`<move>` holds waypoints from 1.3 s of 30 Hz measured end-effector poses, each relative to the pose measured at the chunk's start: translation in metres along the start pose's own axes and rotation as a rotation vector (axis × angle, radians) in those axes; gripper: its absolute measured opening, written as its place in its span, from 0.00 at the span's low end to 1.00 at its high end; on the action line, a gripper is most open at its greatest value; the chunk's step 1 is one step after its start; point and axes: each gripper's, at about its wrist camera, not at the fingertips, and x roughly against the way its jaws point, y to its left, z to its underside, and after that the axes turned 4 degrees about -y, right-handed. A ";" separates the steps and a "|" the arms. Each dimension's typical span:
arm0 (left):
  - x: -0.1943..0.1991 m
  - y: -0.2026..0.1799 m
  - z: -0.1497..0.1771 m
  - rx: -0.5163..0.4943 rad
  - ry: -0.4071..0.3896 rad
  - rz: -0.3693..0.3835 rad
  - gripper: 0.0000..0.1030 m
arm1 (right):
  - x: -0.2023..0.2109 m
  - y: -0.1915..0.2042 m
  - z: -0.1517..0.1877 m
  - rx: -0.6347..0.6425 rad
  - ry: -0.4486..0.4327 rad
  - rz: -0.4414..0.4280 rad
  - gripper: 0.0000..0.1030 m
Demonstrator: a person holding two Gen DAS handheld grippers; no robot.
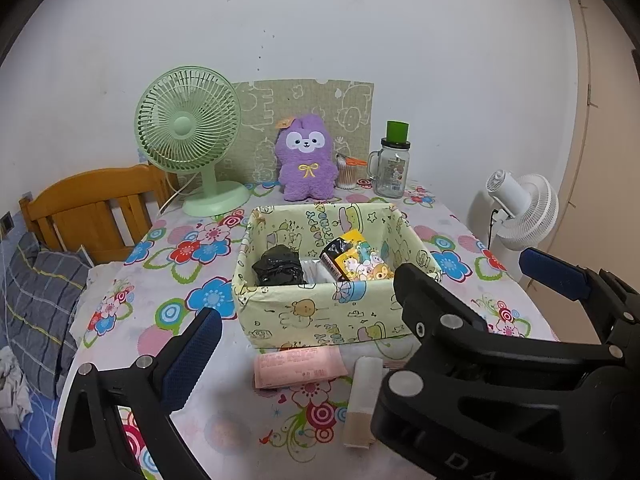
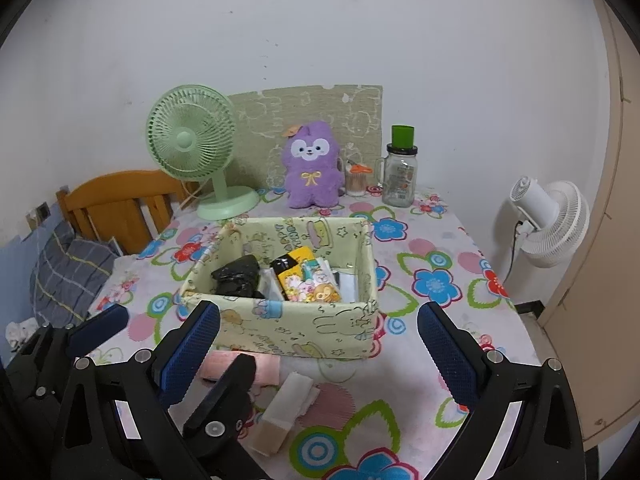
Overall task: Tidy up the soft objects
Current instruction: 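Move the left tool to the pink pack while the right tool approaches the white tube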
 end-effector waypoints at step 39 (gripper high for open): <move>-0.002 0.024 0.061 0.003 0.062 0.011 1.00 | -0.020 0.028 0.063 0.007 0.142 -0.010 0.98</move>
